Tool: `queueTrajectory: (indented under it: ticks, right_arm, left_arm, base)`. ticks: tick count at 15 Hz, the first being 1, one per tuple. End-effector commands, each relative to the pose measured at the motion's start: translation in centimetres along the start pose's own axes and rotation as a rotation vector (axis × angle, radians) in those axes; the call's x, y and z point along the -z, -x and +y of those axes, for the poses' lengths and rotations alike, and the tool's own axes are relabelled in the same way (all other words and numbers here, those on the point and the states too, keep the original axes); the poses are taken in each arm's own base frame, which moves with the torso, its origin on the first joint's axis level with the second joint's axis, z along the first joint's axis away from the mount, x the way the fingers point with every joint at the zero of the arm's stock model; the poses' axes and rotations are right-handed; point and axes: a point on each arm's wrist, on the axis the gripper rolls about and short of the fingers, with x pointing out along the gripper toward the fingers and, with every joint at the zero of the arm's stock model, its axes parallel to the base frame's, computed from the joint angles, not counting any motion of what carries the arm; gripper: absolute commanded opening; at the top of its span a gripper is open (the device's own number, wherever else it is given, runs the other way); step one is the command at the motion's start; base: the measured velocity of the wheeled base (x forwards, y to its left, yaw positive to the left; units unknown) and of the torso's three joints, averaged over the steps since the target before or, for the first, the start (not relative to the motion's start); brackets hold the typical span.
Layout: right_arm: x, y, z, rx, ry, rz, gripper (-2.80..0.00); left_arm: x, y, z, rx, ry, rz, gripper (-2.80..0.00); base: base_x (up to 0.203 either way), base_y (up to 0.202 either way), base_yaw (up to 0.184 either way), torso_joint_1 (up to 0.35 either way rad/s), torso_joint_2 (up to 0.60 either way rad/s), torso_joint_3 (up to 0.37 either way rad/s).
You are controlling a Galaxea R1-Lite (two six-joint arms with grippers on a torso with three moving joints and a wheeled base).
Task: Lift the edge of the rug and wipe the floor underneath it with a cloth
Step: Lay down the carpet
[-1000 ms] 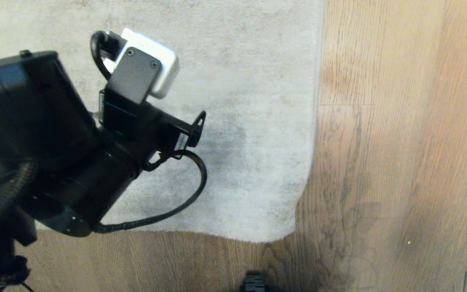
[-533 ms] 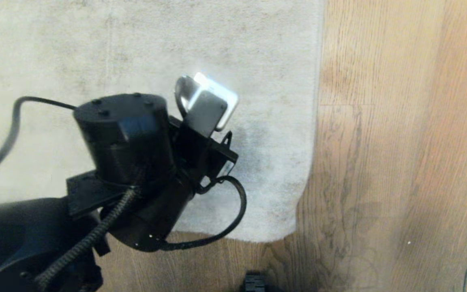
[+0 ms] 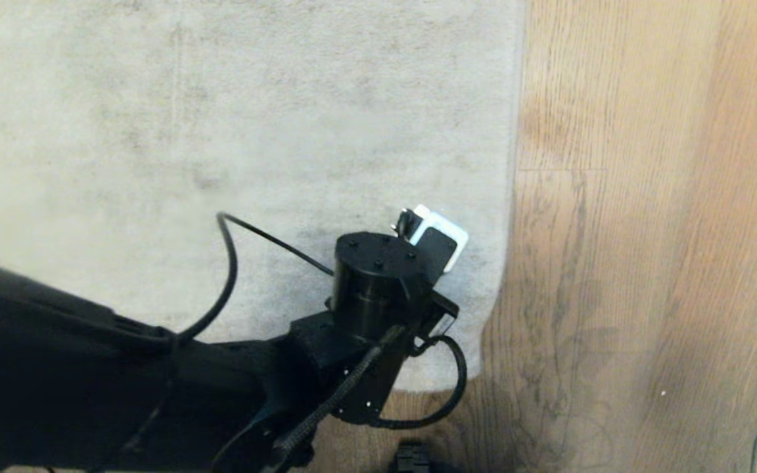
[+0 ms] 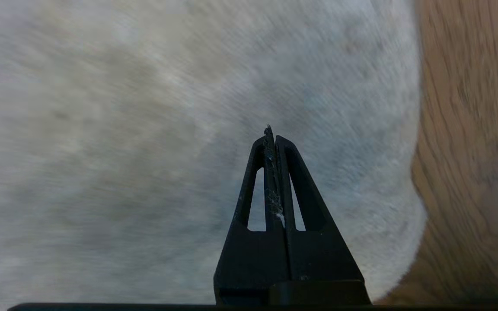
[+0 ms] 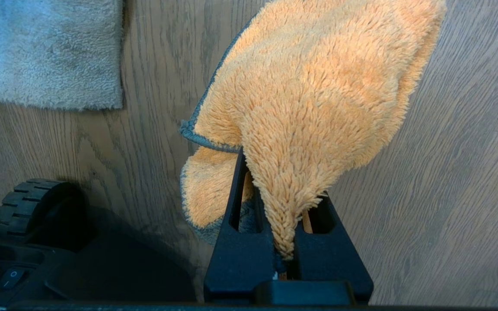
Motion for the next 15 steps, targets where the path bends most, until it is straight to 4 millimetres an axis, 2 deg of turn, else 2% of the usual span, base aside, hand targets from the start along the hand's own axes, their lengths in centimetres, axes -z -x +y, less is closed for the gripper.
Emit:
queueTrajectory:
  ticks: [1, 6, 10, 15]
  right_arm:
    - [0.0, 0.0, 0.0, -0.001, 0.001, 0.001, -2.80]
    - [0.0, 0.0, 0.0, -0.001, 0.001, 0.001, -2.80]
    - [0.0, 0.0, 0.0, -0.001, 0.001, 0.001, -2.80]
    - [0.0, 0.0, 0.0, -0.001, 0.001, 0.001, -2.80]
  left_arm:
    - [3.1, -2.0, -2.5, 0.028, -0.037, 0.080, -2.80]
    - [6.6, -3.1, -5.6, 0.073, -0.051, 0.166, -2.80]
    - [8.9, -4.0, -6.5, 0.079, -0.084, 0.221, -2.80]
    - [10.7, -5.6, -7.9, 0.086, -0.111, 0.257, -2.80]
  base:
    - [0.000, 0.000, 0.000, 0.000, 0.00, 0.000]
    - [0.000, 0.000, 0.000, 0.000, 0.00, 0.000]
    - [0.000, 0.000, 0.000, 0.000, 0.00, 0.000]
    - [0.000, 0.000, 0.000, 0.000, 0.00, 0.000]
